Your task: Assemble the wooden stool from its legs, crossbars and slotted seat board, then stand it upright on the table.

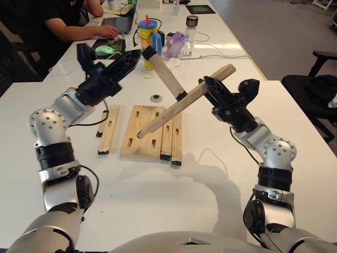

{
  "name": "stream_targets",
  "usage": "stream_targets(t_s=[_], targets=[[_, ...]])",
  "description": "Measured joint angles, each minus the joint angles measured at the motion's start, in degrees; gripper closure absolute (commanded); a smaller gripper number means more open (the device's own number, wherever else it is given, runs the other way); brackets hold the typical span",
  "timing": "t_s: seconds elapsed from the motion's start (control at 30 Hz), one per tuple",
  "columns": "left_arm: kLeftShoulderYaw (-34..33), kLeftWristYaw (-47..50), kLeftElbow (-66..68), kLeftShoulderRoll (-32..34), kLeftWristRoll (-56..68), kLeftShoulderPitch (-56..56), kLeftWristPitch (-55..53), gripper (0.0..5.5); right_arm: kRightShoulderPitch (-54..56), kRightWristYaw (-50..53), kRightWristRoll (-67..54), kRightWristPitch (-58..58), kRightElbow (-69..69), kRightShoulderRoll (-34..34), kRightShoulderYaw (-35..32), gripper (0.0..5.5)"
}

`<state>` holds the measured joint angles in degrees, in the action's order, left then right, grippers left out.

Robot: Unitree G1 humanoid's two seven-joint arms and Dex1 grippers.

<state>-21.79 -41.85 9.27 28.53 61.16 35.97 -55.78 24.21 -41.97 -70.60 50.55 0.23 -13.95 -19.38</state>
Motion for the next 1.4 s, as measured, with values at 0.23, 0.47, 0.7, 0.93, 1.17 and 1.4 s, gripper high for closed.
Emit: stream_targets(t_s=[0.23,0.47,0.7,0.93,1.17,1.4], targets=[[12.8,-12.1,2.7,9.6,-19.1,-11.2,11.0,2.53,-2.4,-7.6,8.4,-5.8,0.6,-4.2,2.8,3.44],[29.5,-18.5,-3.4,10.5,-36.9,-16.6,26.8,2.53,2.0,-16.3,25.2,-23.2,9.5,-2.0,11.6,3.44],[35.7,-18.5,-2.2,11.1,-47.2,-17.7,31.8,2.53,5.6,-24.9,33.5,-31.1,18.0,-2.1,16.5,3.44],[37.0,-18.6,-1.8,11.2,-51.0,-17.0,34.4,2.53,9.5,-30.4,37.6,-34.6,21.5,-3.0,18.7,3.44],[38.5,-17.8,-3.2,11.3,-53.0,-17.2,34.8,2.53,14.1,-33.6,41.2,-36.2,22.8,-4.3,22.4,3.44],[39.1,-14.8,-6.1,10.4,-53.9,-18.6,34.2,2.53,14.7,-32.2,44.9,-38.4,19.3,-4.8,25.9,3.44]])
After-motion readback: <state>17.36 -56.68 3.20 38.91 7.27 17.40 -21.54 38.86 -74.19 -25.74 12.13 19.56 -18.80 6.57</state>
